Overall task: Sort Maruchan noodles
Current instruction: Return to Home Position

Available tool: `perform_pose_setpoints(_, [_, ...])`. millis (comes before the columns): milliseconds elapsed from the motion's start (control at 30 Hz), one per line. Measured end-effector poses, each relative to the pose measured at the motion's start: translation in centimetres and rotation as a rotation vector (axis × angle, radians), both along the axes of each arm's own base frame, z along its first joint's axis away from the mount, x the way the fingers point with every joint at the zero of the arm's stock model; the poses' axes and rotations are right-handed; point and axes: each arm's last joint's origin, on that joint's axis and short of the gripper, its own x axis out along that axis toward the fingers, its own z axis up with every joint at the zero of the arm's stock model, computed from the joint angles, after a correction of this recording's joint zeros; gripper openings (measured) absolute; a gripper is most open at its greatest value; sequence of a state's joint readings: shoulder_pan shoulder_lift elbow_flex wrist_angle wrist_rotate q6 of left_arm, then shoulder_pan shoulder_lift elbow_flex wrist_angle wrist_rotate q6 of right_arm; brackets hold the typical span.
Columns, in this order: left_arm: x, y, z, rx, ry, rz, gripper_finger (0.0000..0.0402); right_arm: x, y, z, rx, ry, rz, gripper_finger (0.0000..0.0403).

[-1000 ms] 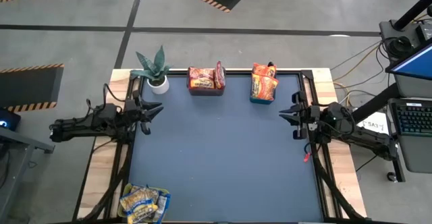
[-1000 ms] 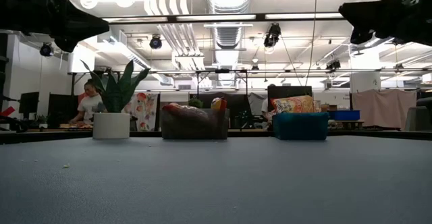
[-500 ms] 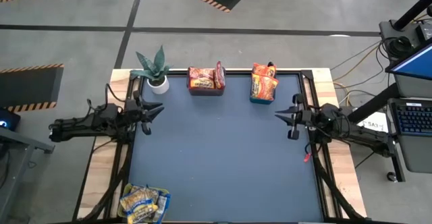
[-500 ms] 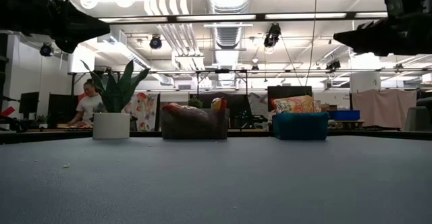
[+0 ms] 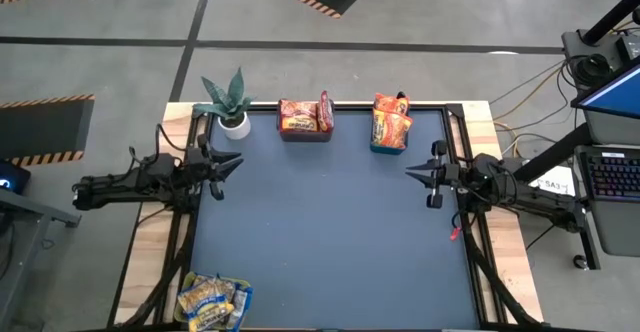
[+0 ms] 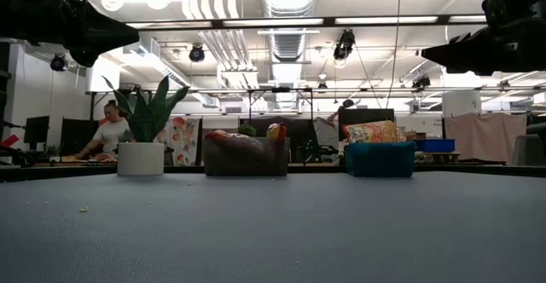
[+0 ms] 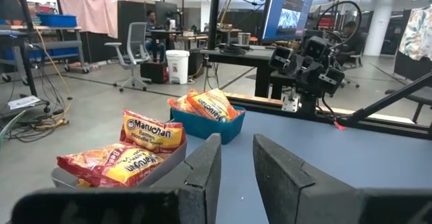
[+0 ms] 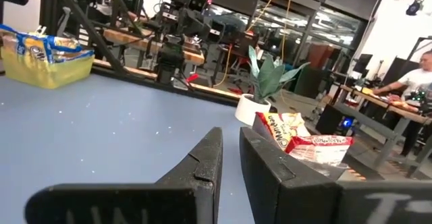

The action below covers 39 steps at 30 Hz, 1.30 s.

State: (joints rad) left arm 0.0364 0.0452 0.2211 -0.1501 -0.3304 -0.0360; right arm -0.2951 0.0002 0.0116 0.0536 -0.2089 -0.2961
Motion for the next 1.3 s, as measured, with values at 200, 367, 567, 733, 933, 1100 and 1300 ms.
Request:
perform_pose_setpoints(200, [0.01,0.00,-0.01,0.000,0.002,0.000,0.0070,-0.02,-0.13,-0.08,0.017,0.006,-0.013,0.0043])
perform_pose_setpoints(367, [0.01,0.00,-0.01,0.000,0.001,0.000,0.0070,-0.09,-0.38,-0.10,0.007,0.008,-0.042,0.0043])
perform_pose_setpoints(567, [0.03,0.00,-0.03,0.000,0.002,0.000,0.0070,-0.11,-0.44,-0.11,0.019,0.007,-0.047,0.0043])
perform_pose_setpoints(733, [0.03,0.00,-0.04,0.000,0.003,0.000,0.0070,-0.10,-0.44,-0.13,0.038,0.006,-0.046,0.0043])
perform_pose_setpoints(933, [0.03,0.00,-0.05,0.000,0.004,0.000,0.0070,-0.10,-0.44,-0.14,0.038,0.007,-0.046,0.0043])
perform_pose_setpoints(1100, [0.03,0.00,-0.05,0.000,0.003,0.000,0.0070,-0.10,-0.44,-0.14,0.038,0.007,-0.046,0.0043])
perform_pose_setpoints(1300, [0.03,0.00,-0.05,0.000,0.003,0.000,0.0070,-0.09,-0.44,-0.16,0.039,0.009,-0.046,0.0043])
